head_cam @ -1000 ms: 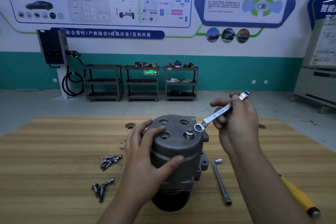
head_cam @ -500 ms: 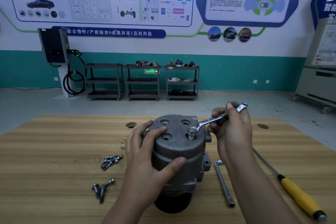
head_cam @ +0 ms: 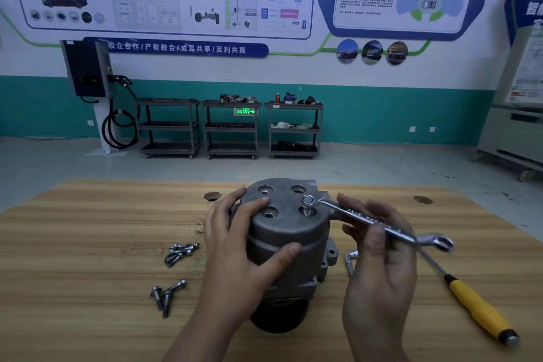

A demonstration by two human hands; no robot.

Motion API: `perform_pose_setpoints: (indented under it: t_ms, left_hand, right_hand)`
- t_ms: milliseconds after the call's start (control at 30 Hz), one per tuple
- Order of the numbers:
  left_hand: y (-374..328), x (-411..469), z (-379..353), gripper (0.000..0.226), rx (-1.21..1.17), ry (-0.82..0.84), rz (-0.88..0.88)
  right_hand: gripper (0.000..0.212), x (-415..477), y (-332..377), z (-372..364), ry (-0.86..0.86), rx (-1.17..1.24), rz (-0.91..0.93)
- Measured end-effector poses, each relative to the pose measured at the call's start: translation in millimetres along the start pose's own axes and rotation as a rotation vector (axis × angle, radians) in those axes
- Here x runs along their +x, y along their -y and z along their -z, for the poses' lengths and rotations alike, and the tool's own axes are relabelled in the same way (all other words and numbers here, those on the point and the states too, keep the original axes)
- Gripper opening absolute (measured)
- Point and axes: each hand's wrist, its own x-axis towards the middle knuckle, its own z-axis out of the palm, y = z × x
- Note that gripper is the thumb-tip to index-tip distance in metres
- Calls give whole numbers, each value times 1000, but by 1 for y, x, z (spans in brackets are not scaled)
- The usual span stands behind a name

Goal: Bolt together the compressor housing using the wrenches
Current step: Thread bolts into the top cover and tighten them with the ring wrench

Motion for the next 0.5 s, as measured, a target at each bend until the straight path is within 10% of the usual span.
perform_pose_setpoints:
  t_ms: [233, 500]
  left_hand:
    - [-3, 0, -2, 54, -4, 4, 0]
    - [-3, 1, -3, 55, 19, -37, -22]
  right_hand:
    - [29, 18, 3, 2, 427, -484, 521]
    - [18, 53, 8, -18, 602, -608, 388]
